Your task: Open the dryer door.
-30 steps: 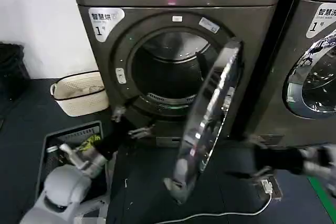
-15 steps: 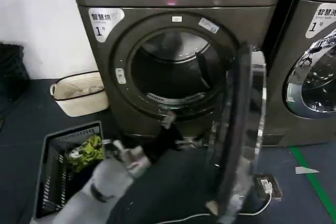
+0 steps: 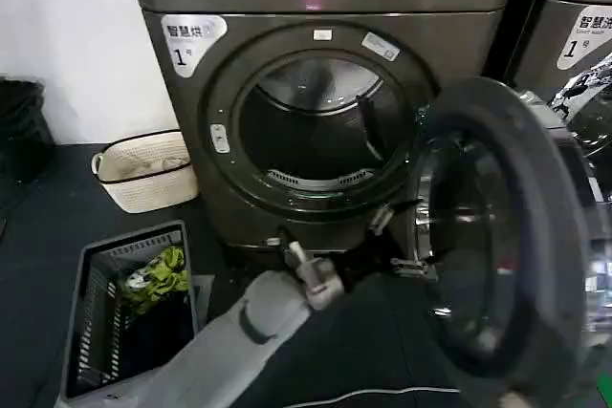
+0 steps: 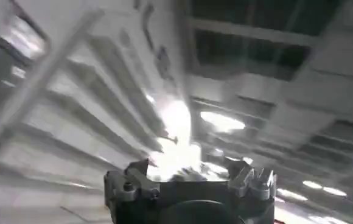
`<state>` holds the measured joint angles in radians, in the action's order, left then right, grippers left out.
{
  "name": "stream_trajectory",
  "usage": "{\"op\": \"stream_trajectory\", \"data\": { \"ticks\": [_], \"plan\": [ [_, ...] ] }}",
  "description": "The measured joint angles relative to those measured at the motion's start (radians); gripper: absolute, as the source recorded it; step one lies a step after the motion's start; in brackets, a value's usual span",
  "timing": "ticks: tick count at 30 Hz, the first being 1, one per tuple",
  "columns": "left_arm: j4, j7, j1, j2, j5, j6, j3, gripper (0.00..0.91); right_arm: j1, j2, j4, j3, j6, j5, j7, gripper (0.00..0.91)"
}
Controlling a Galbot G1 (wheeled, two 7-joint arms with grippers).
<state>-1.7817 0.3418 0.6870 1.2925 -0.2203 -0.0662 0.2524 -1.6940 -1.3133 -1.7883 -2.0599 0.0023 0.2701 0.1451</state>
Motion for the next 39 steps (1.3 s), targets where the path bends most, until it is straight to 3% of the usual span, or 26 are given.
{"op": "stream_trajectory", "data": {
  "ticks": [17, 24, 35, 39],
  "plan": [
    [0.289, -0.014, -0.235, 0.189, 0.014, 0.022, 0.175, 0.907, 0.009, -0.058, 0.025, -0.091, -0.029, -0.081, 0.133, 0.907],
    [0.406, -0.015, -0.314, 0.265, -0.018, 0.026, 0.181, 0.907, 0.012, -0.069, 0.001, -0.070, -0.079, -0.035, 0.197, 0.907],
    [0.491, -0.035, -0.355, 0.317, -0.026, 0.050, 0.158, 0.907, -0.004, -0.070, 0.074, -0.086, 0.021, -0.070, 0.265, 0.907],
    [0.495, -0.034, -0.357, 0.317, -0.028, 0.050, 0.153, 0.907, -0.018, -0.067, 0.110, -0.107, 0.029, -0.072, 0.267, 0.907]
  ]
}}
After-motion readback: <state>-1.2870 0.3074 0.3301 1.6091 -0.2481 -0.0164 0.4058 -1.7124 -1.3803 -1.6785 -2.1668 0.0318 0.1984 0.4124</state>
